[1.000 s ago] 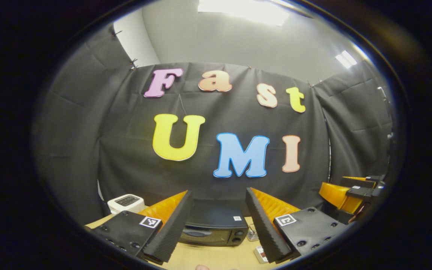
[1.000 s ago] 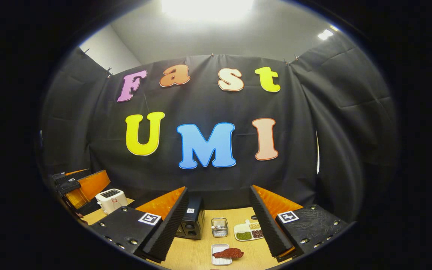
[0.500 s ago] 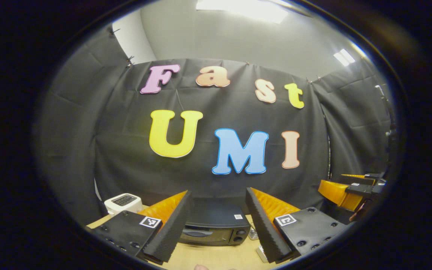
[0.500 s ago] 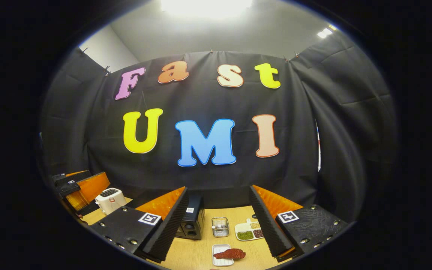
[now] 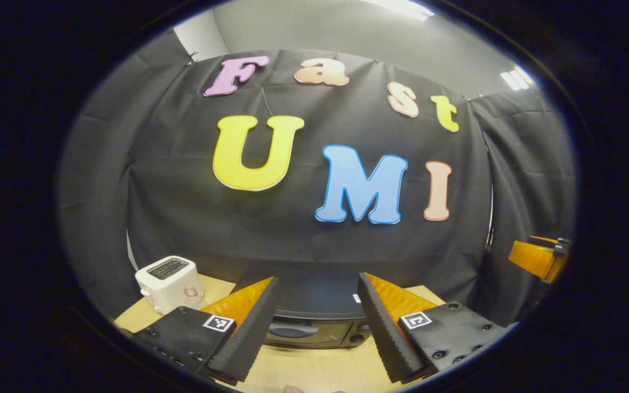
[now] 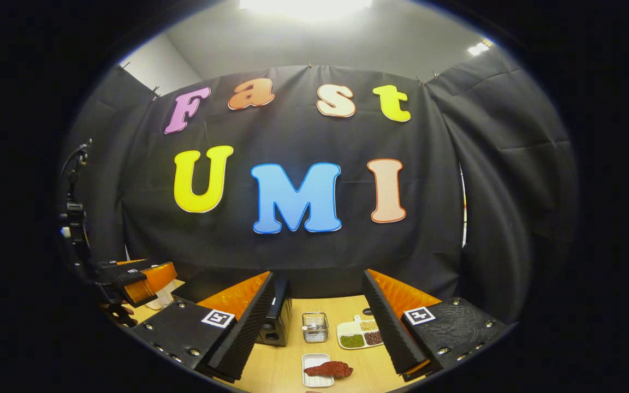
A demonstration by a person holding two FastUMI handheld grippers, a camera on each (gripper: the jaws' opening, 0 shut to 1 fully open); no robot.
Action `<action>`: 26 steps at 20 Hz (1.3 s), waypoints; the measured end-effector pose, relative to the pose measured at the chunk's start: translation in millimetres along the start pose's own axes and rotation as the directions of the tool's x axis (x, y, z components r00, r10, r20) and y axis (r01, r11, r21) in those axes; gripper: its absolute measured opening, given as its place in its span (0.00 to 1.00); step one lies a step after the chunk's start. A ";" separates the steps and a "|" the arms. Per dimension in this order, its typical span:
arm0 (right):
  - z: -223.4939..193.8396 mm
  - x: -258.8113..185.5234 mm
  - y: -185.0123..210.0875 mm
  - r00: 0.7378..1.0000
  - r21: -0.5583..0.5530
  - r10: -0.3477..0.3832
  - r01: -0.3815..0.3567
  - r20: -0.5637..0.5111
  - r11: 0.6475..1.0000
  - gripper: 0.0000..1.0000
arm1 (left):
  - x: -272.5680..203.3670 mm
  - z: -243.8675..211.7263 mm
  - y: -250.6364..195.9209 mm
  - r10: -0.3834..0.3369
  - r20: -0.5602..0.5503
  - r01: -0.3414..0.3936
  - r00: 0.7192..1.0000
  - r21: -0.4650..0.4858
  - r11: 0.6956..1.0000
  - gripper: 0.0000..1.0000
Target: Open the electric oven with the left hand, put the food in, and close the electric oven.
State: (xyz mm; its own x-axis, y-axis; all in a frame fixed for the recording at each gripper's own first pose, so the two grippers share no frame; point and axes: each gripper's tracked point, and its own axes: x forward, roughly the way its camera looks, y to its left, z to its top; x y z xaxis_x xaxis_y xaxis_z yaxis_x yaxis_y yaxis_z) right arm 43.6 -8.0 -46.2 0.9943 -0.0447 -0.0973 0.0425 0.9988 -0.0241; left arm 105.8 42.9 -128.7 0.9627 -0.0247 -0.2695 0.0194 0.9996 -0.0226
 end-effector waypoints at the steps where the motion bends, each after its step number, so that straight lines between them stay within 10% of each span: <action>1: -3.6 0.5 -3.3 1.000 0.000 -0.007 0.007 -0.010 1.000 0.97 | 12.1 -14.0 4.8 0.001 -0.034 -0.001 0.999 0.007 1.000 0.95; 11: -7.8 1.4 -24.7 0.996 -0.028 -0.077 0.076 -0.035 0.997 0.97 | 99.8 -126.6 36.1 0.040 -0.274 -0.024 0.961 0.060 0.998 0.98; 26: -10.3 -11.2 -29.5 0.995 -0.022 -0.083 0.082 -0.048 0.996 0.97 | 110.4 -169.6 44.8 0.089 -0.344 -0.045 0.935 0.135 0.990 0.95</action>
State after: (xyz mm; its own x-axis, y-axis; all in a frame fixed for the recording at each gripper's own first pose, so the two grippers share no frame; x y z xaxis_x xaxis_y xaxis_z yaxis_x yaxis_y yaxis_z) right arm 30.2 -37.2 -54.7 0.9814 -0.1279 -0.1431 0.1213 0.9911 -0.0539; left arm 167.1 82.2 -322.7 0.8087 0.0603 -0.5852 0.0124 0.9928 0.1195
